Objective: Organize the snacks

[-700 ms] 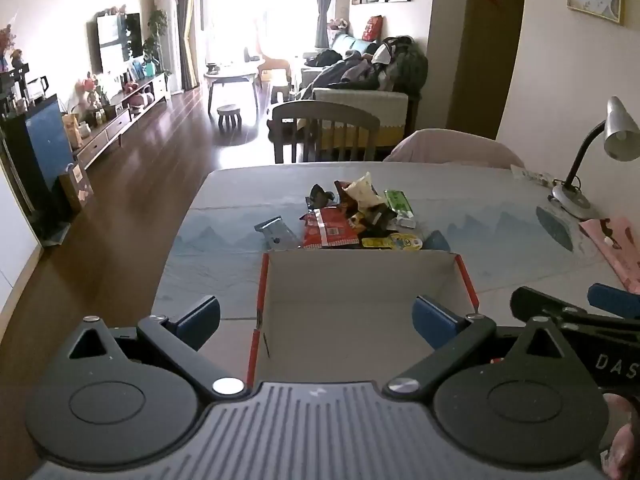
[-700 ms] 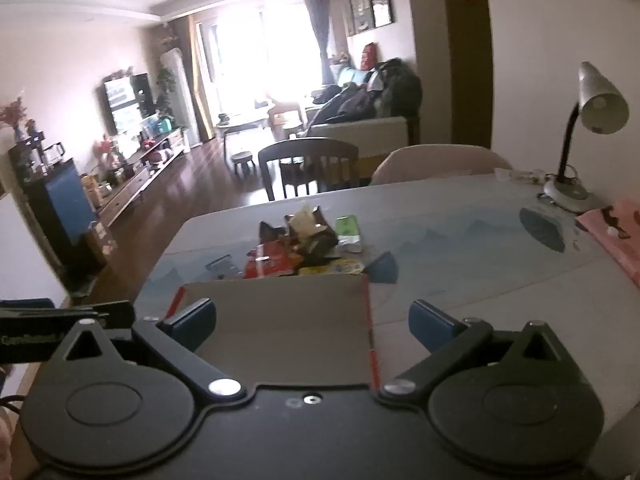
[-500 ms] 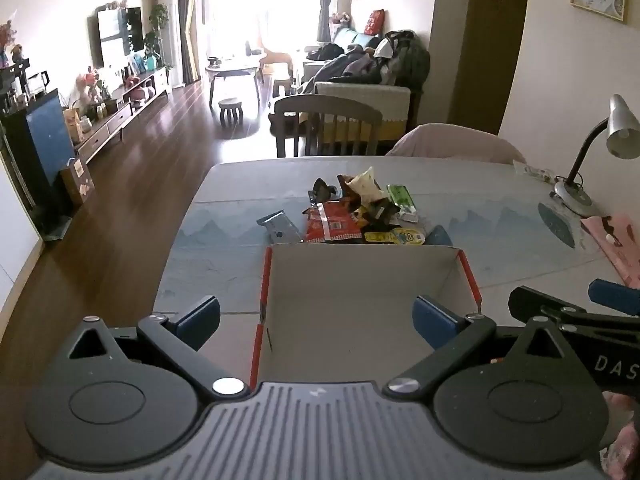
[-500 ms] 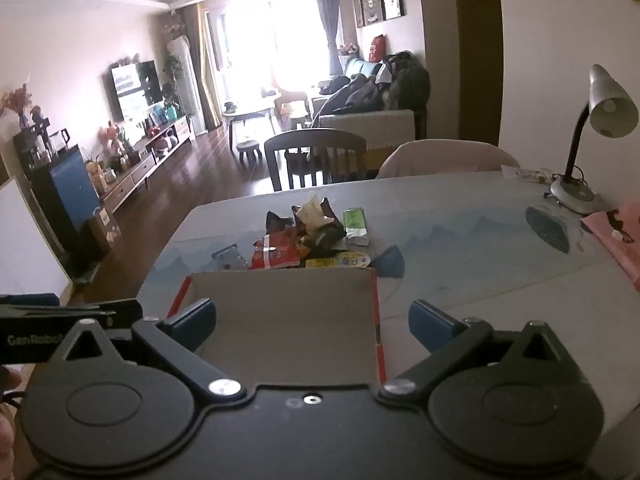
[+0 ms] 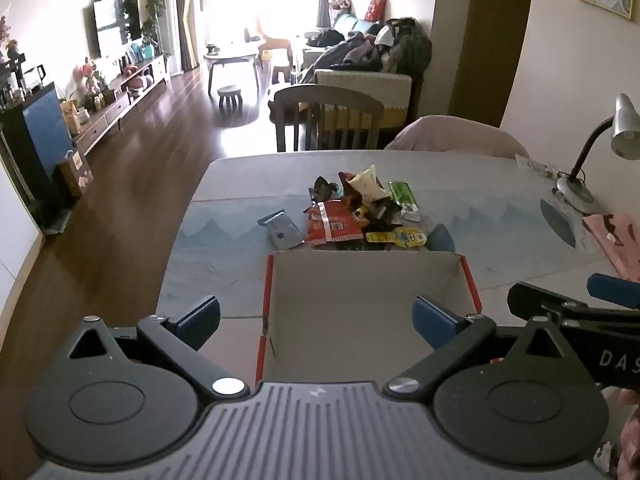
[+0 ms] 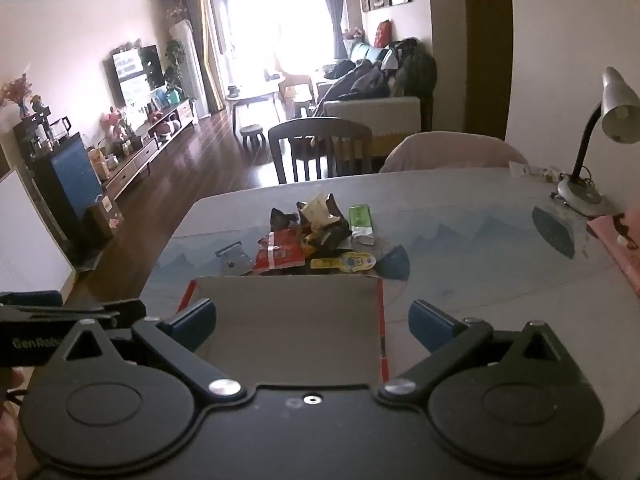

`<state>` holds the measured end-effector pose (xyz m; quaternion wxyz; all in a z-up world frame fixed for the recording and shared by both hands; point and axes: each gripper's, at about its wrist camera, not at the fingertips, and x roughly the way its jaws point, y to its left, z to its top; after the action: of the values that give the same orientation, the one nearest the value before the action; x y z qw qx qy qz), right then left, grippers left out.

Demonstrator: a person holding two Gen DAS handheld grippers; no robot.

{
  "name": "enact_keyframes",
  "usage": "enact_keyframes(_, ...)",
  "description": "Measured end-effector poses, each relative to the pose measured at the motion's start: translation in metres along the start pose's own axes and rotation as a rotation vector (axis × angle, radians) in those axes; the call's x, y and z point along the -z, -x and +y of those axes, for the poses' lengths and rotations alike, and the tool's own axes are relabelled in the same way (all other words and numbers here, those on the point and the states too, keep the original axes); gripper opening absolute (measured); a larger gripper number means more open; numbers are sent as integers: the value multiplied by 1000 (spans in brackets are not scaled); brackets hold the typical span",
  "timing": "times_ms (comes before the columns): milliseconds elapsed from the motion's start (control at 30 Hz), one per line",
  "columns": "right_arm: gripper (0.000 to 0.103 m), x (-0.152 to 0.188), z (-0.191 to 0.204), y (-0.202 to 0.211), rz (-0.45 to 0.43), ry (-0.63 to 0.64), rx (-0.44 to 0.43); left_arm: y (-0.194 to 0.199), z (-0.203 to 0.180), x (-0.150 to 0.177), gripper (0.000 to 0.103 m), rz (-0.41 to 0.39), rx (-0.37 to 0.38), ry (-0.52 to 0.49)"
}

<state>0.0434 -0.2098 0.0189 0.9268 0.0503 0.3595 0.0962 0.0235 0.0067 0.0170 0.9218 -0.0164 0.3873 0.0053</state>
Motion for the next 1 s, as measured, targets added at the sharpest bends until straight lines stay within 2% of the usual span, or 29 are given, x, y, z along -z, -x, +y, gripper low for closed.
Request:
enact_keyframes(433,102,3,-3,-4,56,-38,35,-7,-4,6,103,56,20,4)
enact_keyframes(1000,102,8,-5,3,34,-67,45,-5,-7,4,103,50,31,-1)
